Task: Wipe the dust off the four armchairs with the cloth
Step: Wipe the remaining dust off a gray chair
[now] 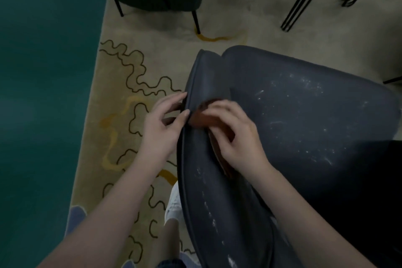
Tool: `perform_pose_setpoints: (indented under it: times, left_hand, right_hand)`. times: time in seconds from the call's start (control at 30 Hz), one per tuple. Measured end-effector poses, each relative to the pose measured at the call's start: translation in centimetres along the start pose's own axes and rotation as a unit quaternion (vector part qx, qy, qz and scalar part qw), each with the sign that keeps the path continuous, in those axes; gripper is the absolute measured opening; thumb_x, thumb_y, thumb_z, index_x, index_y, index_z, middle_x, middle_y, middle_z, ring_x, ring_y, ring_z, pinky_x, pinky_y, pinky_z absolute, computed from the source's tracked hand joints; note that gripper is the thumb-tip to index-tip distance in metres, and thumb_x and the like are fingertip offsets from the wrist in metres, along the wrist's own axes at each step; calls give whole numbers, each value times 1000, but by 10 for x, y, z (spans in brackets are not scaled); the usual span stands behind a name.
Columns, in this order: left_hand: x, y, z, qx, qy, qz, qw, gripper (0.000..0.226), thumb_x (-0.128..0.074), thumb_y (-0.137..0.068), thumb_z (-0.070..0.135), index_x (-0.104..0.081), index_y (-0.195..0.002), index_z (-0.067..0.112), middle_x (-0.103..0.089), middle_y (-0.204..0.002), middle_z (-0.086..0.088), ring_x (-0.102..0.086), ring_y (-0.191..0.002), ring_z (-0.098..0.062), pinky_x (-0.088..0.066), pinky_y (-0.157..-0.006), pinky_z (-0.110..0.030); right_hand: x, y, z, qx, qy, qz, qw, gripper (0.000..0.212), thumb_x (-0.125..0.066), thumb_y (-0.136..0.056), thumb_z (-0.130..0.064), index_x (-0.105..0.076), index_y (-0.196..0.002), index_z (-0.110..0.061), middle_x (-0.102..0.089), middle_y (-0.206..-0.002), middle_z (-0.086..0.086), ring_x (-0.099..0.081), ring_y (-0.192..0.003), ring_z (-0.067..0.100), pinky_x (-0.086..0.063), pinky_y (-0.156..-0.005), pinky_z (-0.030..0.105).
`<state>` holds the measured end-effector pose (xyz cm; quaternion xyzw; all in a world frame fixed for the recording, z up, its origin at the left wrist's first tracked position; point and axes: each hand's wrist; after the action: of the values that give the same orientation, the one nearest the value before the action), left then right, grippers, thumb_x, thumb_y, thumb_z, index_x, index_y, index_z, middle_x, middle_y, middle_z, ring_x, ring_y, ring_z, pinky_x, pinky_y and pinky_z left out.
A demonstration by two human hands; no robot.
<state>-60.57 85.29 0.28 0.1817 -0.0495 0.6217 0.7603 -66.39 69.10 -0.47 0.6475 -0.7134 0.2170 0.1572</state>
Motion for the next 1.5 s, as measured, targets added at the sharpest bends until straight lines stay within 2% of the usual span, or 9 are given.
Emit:
perform_pose_setpoints:
  times: [0.17, 0.3, 0.47, 0.57, 0.73, 0.9, 1.1, 1.33, 1.5]
  left_hand:
    - [2, 18, -5, 7, 42, 8, 999, 34, -62, -93, 2, -62, -120, 24, -59, -129, 3, -56, -110, 9, -43, -85, -6]
    - [3, 30, -9, 4, 67, 13, 998, 38, -61, -92, -4, -63, -120, 20, -62, -127, -6, -60, -113, -7, -47, -90, -14]
    - [7, 41, -17, 9, 81, 7, 997, 40, -60, -91, -7, -64, -121, 19, -65, -122, -9, -63, -112, -13, -49, -91, -20]
    - [6, 46, -18, 22, 91, 9, 996, 38, -59, -93, -4, -64, -118, 25, -65, -123, -7, -62, -112, -16, -50, -93, -25]
    - [4, 47, -14, 31, 88, 23, 995, 30, -60, -94, 4, -65, -121, 16, -67, -120, -7, -63, -110, -15, -51, -91, -22]
    - [-4, 39, -1, 62, 54, 42, 996, 31, -57, -97, 17, -59, -128, 19, -63, -125, 3, -58, -113, -1, -45, -85, -8]
    - [-25, 17, 10, 101, -9, 41, 994, 56, -61, -92, 44, -45, -144, 30, -47, -143, 5, -45, -128, -8, -42, -107, -30]
    - [-39, 7, 10, 78, -145, 59, 985, 86, -73, -76, 58, -38, -148, 27, -48, -144, 5, -47, -130, -13, -43, -109, -43]
    - [-42, 11, 13, 75, -192, 77, 976, 83, -73, -76, 55, -39, -147, 30, -51, -141, 8, -49, -128, -13, -44, -107, -43]
  right_hand:
    - [16, 21, -4, 38, -2, -83, 996, 25, -62, -89, 0, -70, -110, -9, -62, -117, 1, -57, -116, 13, -43, -104, 24]
    - [13, -12, -6, 31, 30, -42, 998, 25, -62, -89, -1, -67, -112, -8, -60, -117, 4, -57, -113, 16, -44, -101, 25]
    - [7, -3, -12, 115, 89, -162, 976, 28, -53, -89, -10, -67, -114, -12, -60, -121, 0, -58, -113, 22, -49, -96, 37]
    - [22, 7, -6, 123, 67, -191, 972, 26, -59, -88, -3, -68, -112, -10, -60, -120, 0, -58, -114, 19, -46, -100, 33]
    - [17, 2, -2, 47, 41, -79, 995, 23, -61, -89, -2, -67, -111, -9, -58, -117, 3, -56, -114, 15, -43, -100, 23]
    - [20, 33, -4, 47, -38, -115, 992, 24, -65, -87, 2, -69, -108, -8, -61, -113, 2, -58, -114, 12, -42, -101, 22]
    - [20, 12, 22, -53, -58, 69, 995, 23, -62, -90, -5, -66, -111, -14, -60, -113, -1, -55, -110, 2, -40, -98, 15]
    - [17, 47, 43, -54, -118, 26, 991, 23, -62, -89, -1, -66, -111, -8, -60, -114, 4, -58, -112, 12, -43, -100, 22]
    - [9, 46, 64, -109, -153, 90, 978, 22, -61, -91, -1, -65, -112, -9, -61, -115, 2, -58, -111, 9, -42, -98, 17]
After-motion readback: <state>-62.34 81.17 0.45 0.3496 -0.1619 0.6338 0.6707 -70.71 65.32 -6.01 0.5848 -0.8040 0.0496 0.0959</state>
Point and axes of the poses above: each hand's wrist, its own y-axis away from the middle knuckle, its own x-axis out of the back of the hand, z = x × y
